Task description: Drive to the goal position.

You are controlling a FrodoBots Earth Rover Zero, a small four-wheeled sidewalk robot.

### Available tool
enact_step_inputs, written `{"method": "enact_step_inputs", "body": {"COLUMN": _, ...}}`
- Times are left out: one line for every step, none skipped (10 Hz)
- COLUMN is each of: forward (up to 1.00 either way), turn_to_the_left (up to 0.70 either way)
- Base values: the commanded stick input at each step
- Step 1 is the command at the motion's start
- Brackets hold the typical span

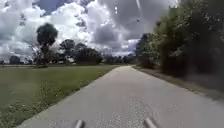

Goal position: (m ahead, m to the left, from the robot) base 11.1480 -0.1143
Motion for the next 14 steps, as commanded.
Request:
{"method": "enact_step_inputs", "body": {"forward": 0.7, "turn_to_the_left": 0.0}}
{"method": "enact_step_inputs", "body": {"forward": 0.7, "turn_to_the_left": 0.0}}
{"method": "enact_step_inputs", "body": {"forward": 0.7, "turn_to_the_left": 0.0}}
{"method": "enact_step_inputs", "body": {"forward": 0.7, "turn_to_the_left": 0.0}}
{"method": "enact_step_inputs", "body": {"forward": 0.7, "turn_to_the_left": 0.0}}
{"method": "enact_step_inputs", "body": {"forward": 0.7, "turn_to_the_left": 0.0}}
{"method": "enact_step_inputs", "body": {"forward": 0.7, "turn_to_the_left": 0.0}}
{"method": "enact_step_inputs", "body": {"forward": 0.7, "turn_to_the_left": 0.0}}
{"method": "enact_step_inputs", "body": {"forward": 0.7, "turn_to_the_left": 0.0}}
{"method": "enact_step_inputs", "body": {"forward": 0.7, "turn_to_the_left": 0.0}}
{"method": "enact_step_inputs", "body": {"forward": 0.7, "turn_to_the_left": 0.0}}
{"method": "enact_step_inputs", "body": {"forward": 0.7, "turn_to_the_left": 0.0}}
{"method": "enact_step_inputs", "body": {"forward": 0.7, "turn_to_the_left": 0.0}}
{"method": "enact_step_inputs", "body": {"forward": 0.7, "turn_to_the_left": 0.0}}
